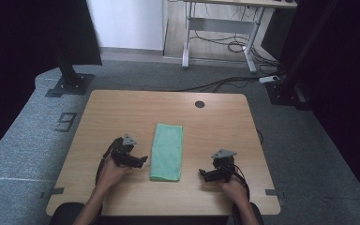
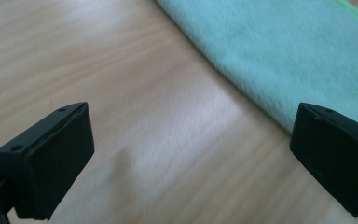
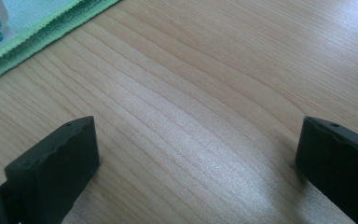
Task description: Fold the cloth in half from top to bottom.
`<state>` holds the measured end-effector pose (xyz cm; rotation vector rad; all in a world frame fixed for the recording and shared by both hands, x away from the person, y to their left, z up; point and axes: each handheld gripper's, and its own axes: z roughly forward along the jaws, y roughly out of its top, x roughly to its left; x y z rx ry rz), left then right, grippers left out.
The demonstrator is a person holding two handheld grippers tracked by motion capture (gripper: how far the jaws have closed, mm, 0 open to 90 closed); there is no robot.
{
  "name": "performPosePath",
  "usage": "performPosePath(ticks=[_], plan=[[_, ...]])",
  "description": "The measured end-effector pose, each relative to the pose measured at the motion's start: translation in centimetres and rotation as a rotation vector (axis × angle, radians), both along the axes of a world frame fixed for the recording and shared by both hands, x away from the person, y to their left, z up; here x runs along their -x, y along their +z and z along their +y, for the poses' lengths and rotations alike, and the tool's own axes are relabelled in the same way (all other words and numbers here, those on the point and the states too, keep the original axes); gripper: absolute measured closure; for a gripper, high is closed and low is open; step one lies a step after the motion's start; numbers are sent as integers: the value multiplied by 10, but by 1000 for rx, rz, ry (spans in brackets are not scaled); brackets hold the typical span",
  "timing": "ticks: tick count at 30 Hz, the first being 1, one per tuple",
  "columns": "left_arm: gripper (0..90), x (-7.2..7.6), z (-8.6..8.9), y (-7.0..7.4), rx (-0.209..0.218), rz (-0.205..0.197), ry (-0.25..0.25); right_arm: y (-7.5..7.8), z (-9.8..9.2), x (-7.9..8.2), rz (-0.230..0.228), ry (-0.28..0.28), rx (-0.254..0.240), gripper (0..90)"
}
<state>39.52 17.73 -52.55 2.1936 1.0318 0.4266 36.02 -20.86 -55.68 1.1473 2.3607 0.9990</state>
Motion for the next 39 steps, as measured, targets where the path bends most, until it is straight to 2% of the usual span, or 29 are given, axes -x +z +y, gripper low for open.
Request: performPosePath(ticks=[8, 18, 23, 27, 30, 34, 39], plan=[[0, -24, -17, 3, 4, -1, 15, 0, 0, 0, 0, 0, 0, 0], [0, -42, -23, -11, -17, 25, 48, 0, 0, 0, 0, 0, 0, 0], [0, -45, -26, -19, -30, 35, 55, 0, 0, 0, 0, -1, 0, 0], [0, -44, -25, -22, -13, 37, 64, 0, 1, 0, 2, -8, 1, 0], [0, -43, -25, -22, -11, 37, 67, 2, 5, 0, 21, -3, 11, 0], [20, -40, -26, -22, -12, 34, 70, 6, 16, 0, 28, 39, -12, 0], [25, -36, -26, -22, 1, 43, 63, 17, 43, -1, 5, 106, -55, 0]])
